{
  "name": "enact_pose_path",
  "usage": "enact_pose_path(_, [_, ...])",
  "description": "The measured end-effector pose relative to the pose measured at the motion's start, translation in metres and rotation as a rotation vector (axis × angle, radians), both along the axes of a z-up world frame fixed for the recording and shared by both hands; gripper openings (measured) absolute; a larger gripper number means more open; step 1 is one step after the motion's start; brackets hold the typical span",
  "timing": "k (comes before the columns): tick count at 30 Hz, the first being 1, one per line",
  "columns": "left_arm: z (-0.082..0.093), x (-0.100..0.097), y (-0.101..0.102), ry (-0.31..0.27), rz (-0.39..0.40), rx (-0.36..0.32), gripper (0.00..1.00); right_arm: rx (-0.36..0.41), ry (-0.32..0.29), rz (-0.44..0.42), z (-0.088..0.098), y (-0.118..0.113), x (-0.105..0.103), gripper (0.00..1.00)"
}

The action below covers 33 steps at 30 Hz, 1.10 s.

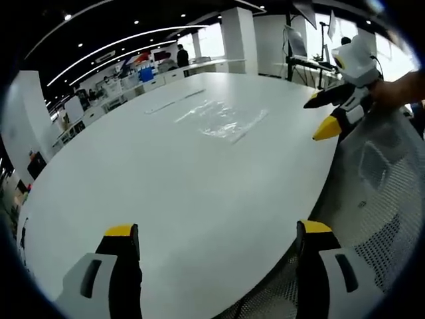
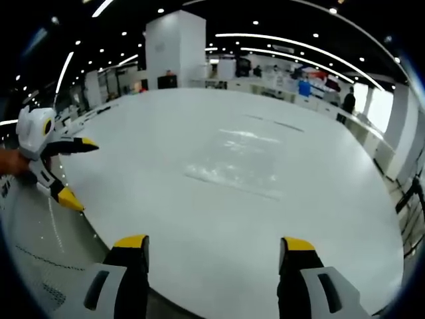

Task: Open the resealable bag by pulling the two sides of the seal apart until the entire bag opening is separated and visibly accessible.

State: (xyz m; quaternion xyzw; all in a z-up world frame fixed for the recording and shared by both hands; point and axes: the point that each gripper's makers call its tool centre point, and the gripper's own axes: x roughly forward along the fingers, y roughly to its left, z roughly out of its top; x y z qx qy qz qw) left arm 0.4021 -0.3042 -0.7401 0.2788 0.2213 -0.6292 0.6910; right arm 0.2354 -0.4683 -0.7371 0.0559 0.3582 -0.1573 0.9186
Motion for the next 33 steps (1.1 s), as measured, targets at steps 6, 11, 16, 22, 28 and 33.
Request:
enact_pose_path(6, [0.001,-0.003,-0.002,0.01,-0.01,-0.013,0.98,-0.006,0.005,0.006,0.0,-0.001,0.0,0.79])
enact_pose_path(11, [0.004,-0.002,-0.003,0.006,-0.009,-0.024,0.99,-0.011,-0.003,0.003,0.001,-0.002,0.001,0.79])
enact_pose_path(16, [0.003,-0.003,-0.003,0.003,-0.013,-0.018,0.98,-0.016,-0.007,0.005,0.002,-0.003,0.001,0.79])
enact_pose_path(22, [0.001,-0.002,-0.002,0.001,-0.007,-0.01,0.98,-0.018,0.004,0.017,0.0,-0.001,0.001,0.79])
enact_pose_path(28, [0.001,0.0,0.0,-0.012,-0.005,-0.005,0.99,-0.025,-0.012,0.061,0.003,0.005,0.006,0.78])
enact_pose_path(33, [0.003,0.002,0.0,-0.016,0.002,-0.012,0.99,-0.036,-0.009,0.104,0.004,0.01,0.009,0.79])
